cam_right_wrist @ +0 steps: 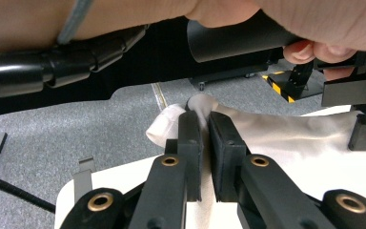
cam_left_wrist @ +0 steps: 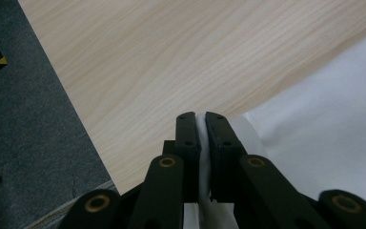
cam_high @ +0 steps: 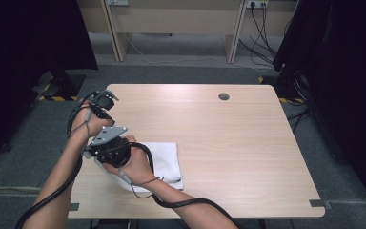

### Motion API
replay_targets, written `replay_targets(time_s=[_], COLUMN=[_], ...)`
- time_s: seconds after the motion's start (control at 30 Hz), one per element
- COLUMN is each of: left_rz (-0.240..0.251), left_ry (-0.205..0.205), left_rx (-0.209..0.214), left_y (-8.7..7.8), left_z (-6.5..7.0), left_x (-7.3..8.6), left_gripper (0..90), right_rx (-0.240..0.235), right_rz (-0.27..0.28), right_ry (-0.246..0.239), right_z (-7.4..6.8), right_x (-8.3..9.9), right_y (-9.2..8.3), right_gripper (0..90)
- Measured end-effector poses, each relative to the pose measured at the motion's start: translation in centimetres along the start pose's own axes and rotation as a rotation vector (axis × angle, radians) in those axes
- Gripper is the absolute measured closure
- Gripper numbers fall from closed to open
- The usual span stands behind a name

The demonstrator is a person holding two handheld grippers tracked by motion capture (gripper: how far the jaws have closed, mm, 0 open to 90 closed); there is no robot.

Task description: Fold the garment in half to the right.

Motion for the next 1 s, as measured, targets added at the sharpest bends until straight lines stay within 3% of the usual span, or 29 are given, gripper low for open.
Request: replay_targets(time_s=[0.7, 1.0], left_rz=[-0.014, -0.021], left_ry=[0.007, 0.012], left_rx=[-0.018, -0.013], left_y=[-0.64, -0.55], left_z=[-0.5, 0.1], left_x=[0.2, -0.15], left_gripper=[83.9, 84.0], right_rx=[-0.009, 0.001], right_rz=[0.026, 0.022], right_ry=[0.027, 0.02], right_z=[-0.32, -0.23], right_x=[-0.93, -0.38], right_y=[0.39, -0.2], right_gripper=[84.8, 84.7])
Point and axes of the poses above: each handheld gripper's, and its own axes: y roughly forward along the jaws, x roughly out of its underside, z roughly to its right, the point moved 8 cm from there along y, roughly forward along the jaws, and after that the axes turned 1 degree about -y, right-handed, at the moved point
